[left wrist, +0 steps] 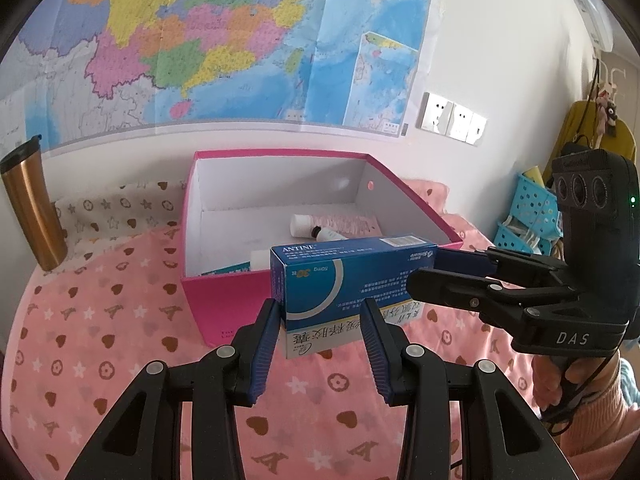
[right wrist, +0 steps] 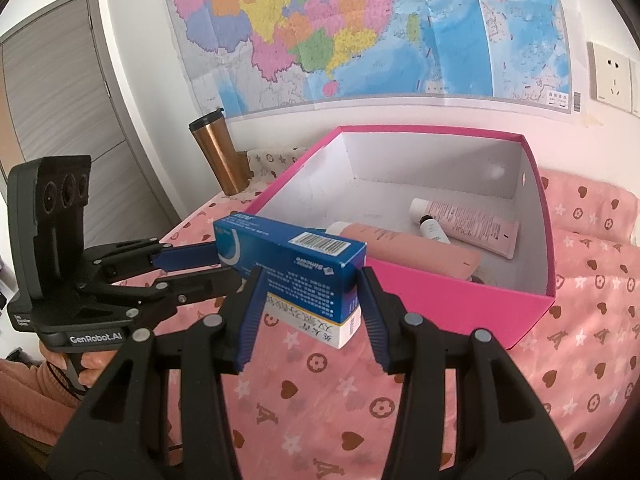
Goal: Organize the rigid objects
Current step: 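Carry the blue medicine box toward the pink box rim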
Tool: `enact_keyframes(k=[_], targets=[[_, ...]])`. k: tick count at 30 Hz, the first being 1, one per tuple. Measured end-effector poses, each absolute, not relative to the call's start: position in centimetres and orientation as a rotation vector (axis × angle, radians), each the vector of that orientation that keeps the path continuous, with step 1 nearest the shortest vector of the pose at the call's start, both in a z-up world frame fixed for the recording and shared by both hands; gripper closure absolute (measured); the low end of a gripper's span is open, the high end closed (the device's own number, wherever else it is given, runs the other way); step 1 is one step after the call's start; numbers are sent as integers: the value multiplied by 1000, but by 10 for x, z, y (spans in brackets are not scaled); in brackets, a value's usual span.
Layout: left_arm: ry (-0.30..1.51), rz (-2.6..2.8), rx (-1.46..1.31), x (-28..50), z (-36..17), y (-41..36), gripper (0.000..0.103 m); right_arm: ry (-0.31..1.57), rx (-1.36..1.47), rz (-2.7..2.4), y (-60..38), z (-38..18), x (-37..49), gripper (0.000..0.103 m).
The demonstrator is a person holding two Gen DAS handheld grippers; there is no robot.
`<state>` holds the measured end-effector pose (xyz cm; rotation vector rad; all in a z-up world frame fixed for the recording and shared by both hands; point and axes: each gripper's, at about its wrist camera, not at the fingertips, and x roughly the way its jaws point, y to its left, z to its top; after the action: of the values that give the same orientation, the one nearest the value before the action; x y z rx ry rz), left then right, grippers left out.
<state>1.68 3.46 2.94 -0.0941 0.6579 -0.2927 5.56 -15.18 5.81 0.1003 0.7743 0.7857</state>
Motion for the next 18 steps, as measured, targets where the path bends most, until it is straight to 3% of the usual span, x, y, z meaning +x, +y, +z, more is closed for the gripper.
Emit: enact_keyframes(k=[18], targets=[[645,-294,-98,21,33,37,62,755,100,788,-153,63,57,54]])
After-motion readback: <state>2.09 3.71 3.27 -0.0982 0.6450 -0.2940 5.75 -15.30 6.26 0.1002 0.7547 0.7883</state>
